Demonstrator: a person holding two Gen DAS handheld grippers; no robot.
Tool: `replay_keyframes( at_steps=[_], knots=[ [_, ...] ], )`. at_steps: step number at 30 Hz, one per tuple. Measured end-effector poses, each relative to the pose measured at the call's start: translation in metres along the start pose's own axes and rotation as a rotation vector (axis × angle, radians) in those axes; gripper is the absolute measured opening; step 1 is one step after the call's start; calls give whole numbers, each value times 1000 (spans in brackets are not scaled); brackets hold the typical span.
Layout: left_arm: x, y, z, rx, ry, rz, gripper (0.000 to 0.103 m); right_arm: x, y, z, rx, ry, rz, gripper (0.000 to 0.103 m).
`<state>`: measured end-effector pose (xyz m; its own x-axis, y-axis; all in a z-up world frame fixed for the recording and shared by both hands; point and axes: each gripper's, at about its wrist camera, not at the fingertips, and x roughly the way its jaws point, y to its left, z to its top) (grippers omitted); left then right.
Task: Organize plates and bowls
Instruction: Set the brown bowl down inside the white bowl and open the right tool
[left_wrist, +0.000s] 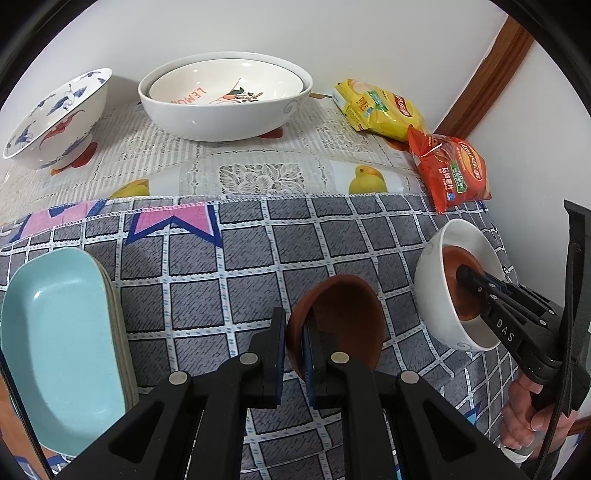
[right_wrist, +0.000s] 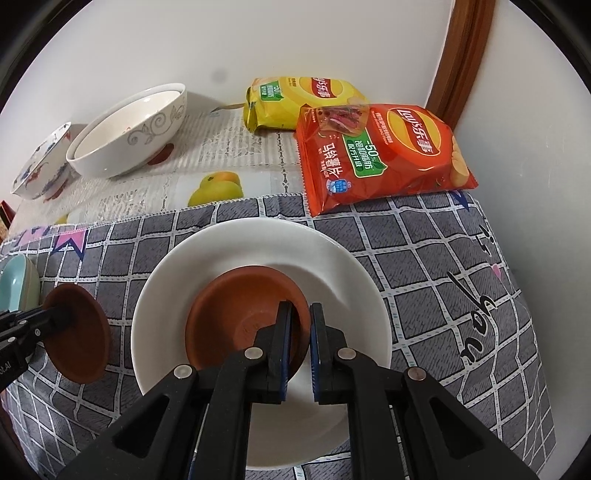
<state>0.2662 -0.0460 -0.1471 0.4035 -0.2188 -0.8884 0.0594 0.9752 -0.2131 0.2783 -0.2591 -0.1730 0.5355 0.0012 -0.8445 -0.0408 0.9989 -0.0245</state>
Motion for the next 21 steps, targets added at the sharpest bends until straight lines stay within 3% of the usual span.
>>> replay_keyframes(
  at_steps=[21],
  knots=[
    [-2, 10, 0, -22, -1, -4, 9, 6, 6, -1, -55, 26, -39, 13]
  ],
)
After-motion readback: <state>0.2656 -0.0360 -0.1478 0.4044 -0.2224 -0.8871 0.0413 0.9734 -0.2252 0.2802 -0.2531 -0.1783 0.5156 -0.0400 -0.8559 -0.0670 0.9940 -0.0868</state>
